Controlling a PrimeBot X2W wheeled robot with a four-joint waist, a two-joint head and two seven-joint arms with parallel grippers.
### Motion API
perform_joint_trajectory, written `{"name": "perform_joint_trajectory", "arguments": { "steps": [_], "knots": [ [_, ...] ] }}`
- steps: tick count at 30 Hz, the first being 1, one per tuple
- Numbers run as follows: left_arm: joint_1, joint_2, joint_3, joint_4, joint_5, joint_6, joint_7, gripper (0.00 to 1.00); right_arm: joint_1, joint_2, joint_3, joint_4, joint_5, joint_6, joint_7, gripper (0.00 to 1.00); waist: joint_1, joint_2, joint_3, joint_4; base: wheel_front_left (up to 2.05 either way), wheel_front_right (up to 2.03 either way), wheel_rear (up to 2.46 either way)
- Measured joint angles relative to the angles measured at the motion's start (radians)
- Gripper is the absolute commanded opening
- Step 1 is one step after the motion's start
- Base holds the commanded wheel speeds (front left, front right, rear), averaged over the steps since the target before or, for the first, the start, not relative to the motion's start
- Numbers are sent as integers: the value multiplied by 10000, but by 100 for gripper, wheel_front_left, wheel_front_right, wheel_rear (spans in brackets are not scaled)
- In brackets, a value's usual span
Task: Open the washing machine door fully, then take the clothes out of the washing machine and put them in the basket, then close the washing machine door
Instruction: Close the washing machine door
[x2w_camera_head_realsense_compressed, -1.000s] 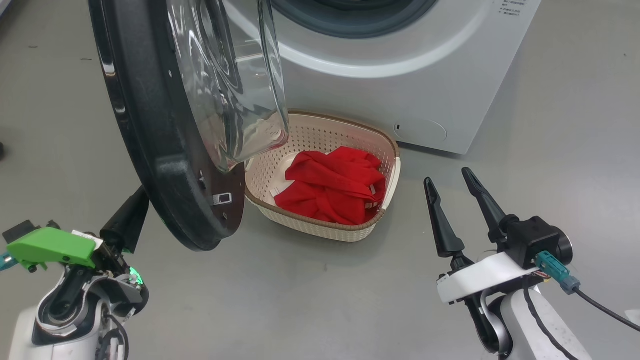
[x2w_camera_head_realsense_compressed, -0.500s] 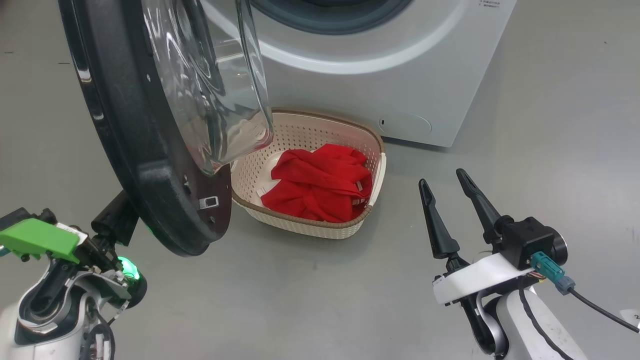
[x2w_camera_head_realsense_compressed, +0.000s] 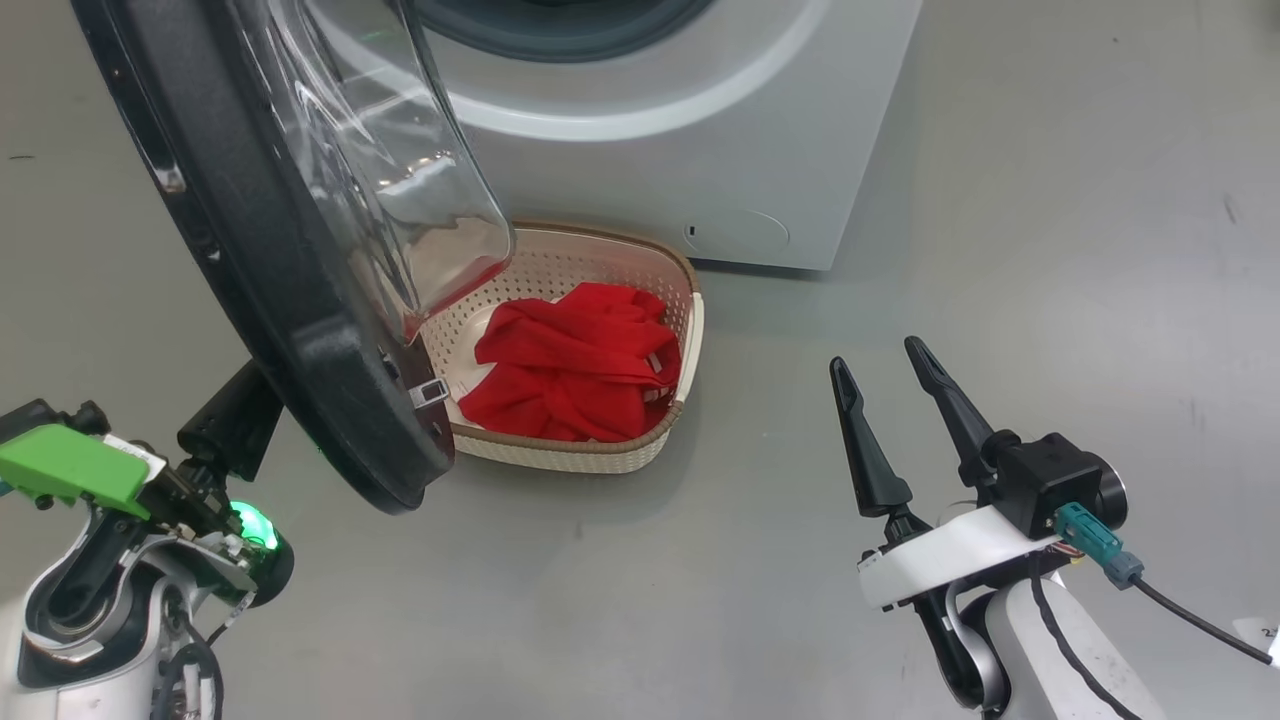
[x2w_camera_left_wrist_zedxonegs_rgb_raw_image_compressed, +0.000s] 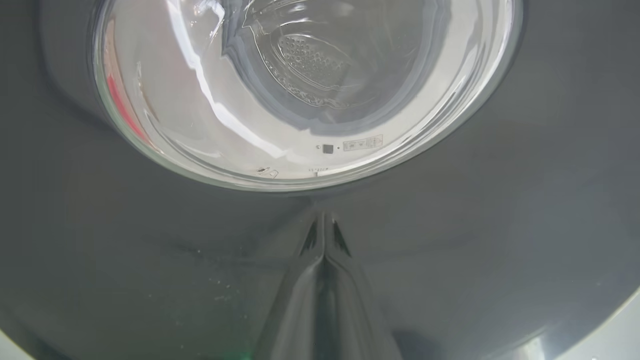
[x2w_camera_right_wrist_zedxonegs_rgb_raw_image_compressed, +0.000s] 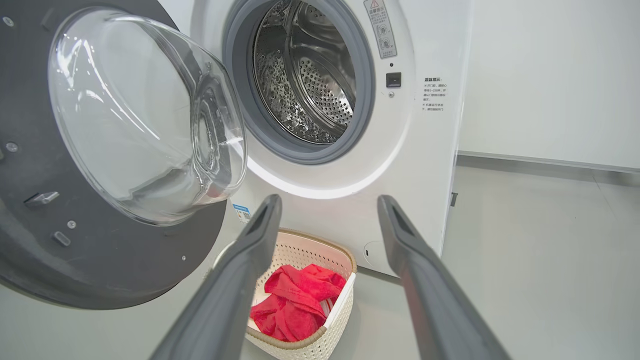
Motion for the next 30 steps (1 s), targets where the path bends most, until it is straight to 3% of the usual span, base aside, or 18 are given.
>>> {"name": "perform_joint_trajectory", "arguments": {
  "steps": [12, 30],
  "knots": [
    [-3, -8, -159, -301, 23, 105, -77, 0, -51, 65, 15, -19, 6, 0, 0, 100, 0, 0, 151, -1184, 0, 0, 0],
    [-372, -42, -19, -393, 663, 334, -1283, 0, -38, 123, 150, -107, 209, 0, 0, 100, 0, 0, 319, -3271, 0, 0, 0]
  ]
}}
